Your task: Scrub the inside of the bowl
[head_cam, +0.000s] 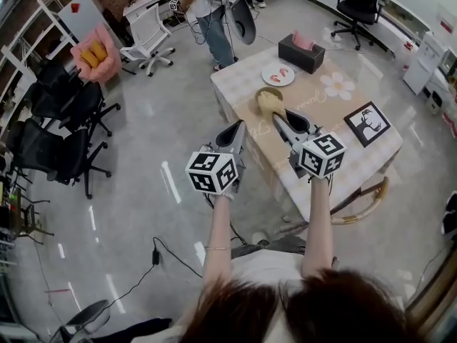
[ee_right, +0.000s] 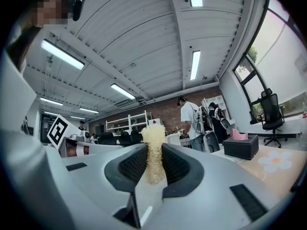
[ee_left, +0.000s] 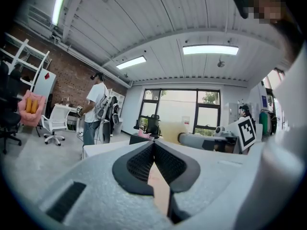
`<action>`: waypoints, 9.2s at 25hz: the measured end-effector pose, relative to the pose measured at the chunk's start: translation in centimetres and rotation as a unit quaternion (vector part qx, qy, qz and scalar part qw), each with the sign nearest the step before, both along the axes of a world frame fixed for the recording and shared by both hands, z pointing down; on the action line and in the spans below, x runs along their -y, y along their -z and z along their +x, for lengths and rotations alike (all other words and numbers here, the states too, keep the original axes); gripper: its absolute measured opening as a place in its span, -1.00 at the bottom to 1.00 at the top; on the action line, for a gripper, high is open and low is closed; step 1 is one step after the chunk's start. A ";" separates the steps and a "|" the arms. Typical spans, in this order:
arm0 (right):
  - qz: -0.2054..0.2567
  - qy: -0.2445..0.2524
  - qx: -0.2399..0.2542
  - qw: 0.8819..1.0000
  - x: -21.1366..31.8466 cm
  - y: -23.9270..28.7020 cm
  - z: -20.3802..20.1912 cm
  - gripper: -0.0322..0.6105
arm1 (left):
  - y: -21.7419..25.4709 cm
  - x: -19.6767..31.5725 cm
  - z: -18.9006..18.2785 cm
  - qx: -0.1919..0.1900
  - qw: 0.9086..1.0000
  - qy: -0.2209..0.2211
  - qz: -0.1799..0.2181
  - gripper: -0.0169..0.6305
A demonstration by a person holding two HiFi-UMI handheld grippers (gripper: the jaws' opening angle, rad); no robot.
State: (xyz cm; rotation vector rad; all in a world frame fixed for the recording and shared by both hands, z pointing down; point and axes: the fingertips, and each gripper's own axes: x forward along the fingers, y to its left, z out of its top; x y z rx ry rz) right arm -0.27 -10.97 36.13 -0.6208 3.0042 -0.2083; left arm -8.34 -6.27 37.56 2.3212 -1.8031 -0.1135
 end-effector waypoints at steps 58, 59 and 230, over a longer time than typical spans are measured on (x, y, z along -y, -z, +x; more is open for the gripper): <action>-0.016 -0.127 -0.130 0.983 20.6 -5.5 -4.9 -0.66 | -7.1 22.6 -3.7 -0.023 0.981 -0.168 -0.093 -0.91; -0.016 -0.129 -0.133 0.983 20.7 -5.6 -4.8 -0.66 | -7.2 22.8 -3.6 -0.022 0.980 -0.172 -0.096 -0.91; 0.110 0.350 -0.703 0.609 16.2 -19.0 -9.8 -0.66 | -20.1 21.4 -3.9 -0.348 0.824 -0.247 -0.372 -0.63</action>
